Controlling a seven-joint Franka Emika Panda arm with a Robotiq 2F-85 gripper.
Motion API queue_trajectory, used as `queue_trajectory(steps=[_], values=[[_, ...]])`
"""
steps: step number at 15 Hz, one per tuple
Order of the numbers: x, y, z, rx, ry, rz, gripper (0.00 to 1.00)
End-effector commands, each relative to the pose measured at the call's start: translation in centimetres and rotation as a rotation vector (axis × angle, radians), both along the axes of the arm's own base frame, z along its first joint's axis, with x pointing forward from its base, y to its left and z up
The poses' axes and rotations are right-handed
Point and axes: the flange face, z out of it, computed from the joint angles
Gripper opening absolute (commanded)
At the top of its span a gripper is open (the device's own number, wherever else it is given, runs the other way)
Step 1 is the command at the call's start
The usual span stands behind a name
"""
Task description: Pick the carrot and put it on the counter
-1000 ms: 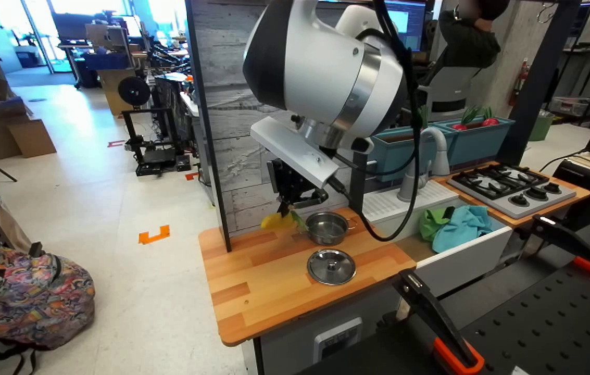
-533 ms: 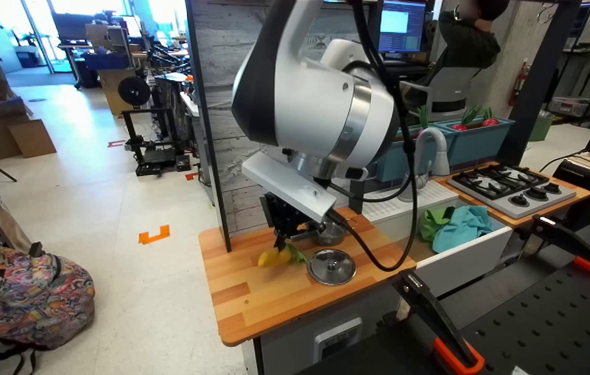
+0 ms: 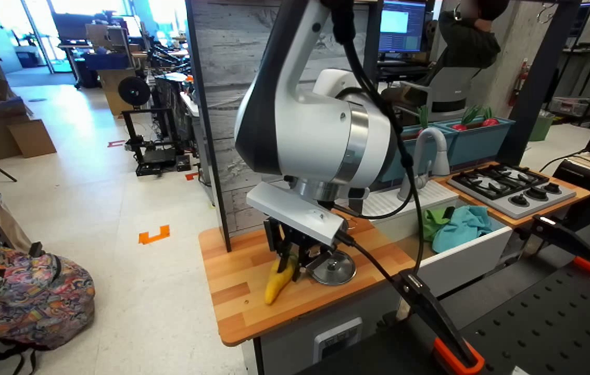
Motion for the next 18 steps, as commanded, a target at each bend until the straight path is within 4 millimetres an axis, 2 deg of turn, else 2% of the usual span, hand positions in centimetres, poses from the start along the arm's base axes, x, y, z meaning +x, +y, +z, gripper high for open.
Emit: queue_trajectory(steps=[1,6,9,13,14,16,18], values=[[1.0,0.2,0.0,-0.015,0.011,0.022,0.62],[1.3,1.8,2.2,0.008,-0.015,0.066,1.0],[0.1,4.1,4.7,0.042,-0.051,0.127,1.0],[-1.9,6.8,9.2,0.071,-0.126,0.224,1.0],[-0.4,6.7,6.6,0.071,-0.089,0.179,1.0],[-1.1,7.5,8.4,0.076,-0.108,0.205,1.0],[-1.4,7.3,8.9,0.074,-0.111,0.211,1.0]])
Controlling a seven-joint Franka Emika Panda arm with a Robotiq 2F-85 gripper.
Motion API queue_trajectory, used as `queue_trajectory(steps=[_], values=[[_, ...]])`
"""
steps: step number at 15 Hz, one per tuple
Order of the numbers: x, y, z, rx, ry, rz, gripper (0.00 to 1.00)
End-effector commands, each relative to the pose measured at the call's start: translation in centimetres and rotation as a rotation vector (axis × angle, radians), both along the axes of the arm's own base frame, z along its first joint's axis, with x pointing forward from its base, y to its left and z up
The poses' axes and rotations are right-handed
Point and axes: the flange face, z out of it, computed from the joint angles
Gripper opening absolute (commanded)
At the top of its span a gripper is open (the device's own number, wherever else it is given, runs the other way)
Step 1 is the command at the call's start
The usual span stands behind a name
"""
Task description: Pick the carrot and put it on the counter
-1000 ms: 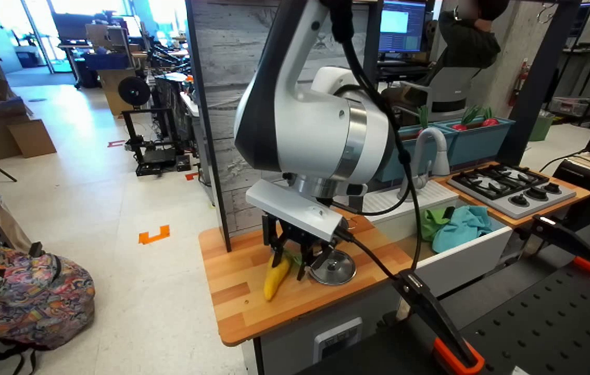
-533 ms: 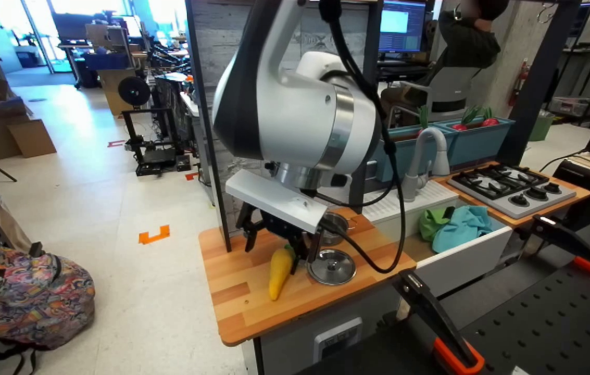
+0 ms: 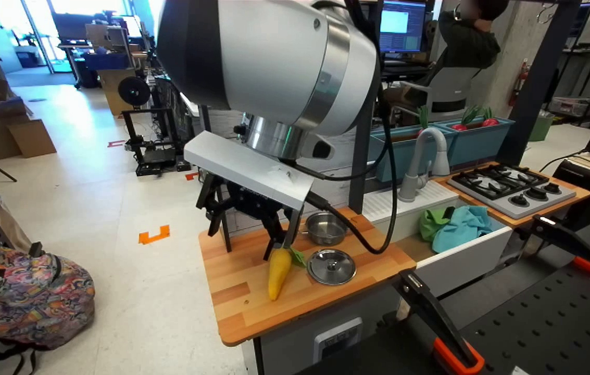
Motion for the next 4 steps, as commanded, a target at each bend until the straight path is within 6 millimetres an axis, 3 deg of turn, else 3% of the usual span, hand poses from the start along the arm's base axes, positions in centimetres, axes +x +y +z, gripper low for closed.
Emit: queue_trajectory(steps=[1,4], values=[[0.0,-0.04,-0.01,-0.002,0.001,0.001,1.0],[-0.07,-0.16,-0.09,-0.003,0.002,0.002,1.0]])
